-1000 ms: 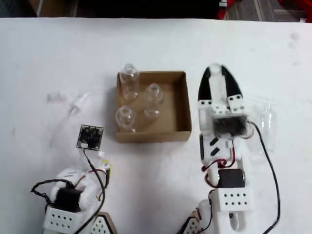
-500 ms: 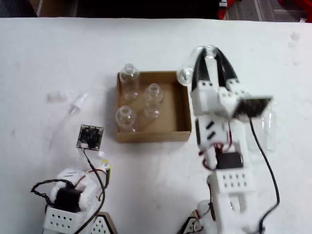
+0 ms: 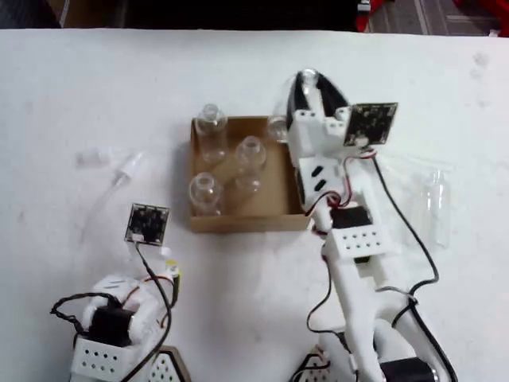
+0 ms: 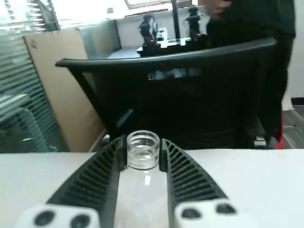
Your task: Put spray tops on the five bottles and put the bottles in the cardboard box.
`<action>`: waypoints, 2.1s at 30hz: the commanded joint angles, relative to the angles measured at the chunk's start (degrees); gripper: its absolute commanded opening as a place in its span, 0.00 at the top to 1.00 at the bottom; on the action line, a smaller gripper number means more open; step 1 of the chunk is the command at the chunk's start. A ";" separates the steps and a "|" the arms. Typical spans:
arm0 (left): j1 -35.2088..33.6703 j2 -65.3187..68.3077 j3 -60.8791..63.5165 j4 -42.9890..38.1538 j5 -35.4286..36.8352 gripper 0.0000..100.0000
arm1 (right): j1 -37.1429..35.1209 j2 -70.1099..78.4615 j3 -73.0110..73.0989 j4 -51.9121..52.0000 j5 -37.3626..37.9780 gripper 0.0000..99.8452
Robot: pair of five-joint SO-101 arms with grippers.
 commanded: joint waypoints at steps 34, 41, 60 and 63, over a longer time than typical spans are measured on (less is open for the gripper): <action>0.75 -0.48 0.00 0.35 0.79 0.97 | -1.54 27.91 0.88 -31.08 8.79 0.98; 0.75 -0.48 0.00 0.35 0.79 0.97 | -1.54 28.00 0.88 -30.55 8.88 0.98; 0.75 -0.48 0.00 0.35 0.79 0.97 | -1.54 28.00 1.05 -30.46 8.88 0.98; 0.75 -0.48 0.00 0.35 0.79 0.97 | -1.54 28.09 1.14 -30.46 8.88 0.98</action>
